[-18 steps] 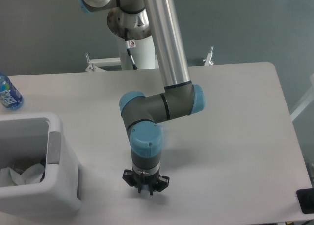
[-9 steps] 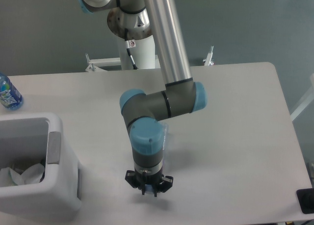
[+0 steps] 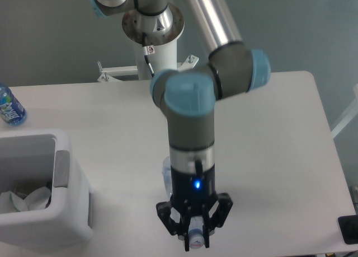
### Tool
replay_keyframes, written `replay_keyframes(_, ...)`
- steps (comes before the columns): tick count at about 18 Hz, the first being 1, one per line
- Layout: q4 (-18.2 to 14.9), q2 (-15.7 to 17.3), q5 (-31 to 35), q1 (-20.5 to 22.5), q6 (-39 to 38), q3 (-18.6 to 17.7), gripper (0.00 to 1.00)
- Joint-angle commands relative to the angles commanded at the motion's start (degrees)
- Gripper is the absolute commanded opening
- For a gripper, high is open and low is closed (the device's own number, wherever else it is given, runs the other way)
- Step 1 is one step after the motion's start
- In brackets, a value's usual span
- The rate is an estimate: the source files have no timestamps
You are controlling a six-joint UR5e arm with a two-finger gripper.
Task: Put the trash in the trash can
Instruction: 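Carry the bottle over the trash bin and release it inside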
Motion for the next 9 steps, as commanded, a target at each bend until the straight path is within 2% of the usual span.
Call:
replay_keyframes(5,0.1,4.4,0.0,-2.9,-4.8,0.4,0.16)
replay_keyframes(9,0.2,6.4,0.0,-7.2,-5.0,0.5,0.16)
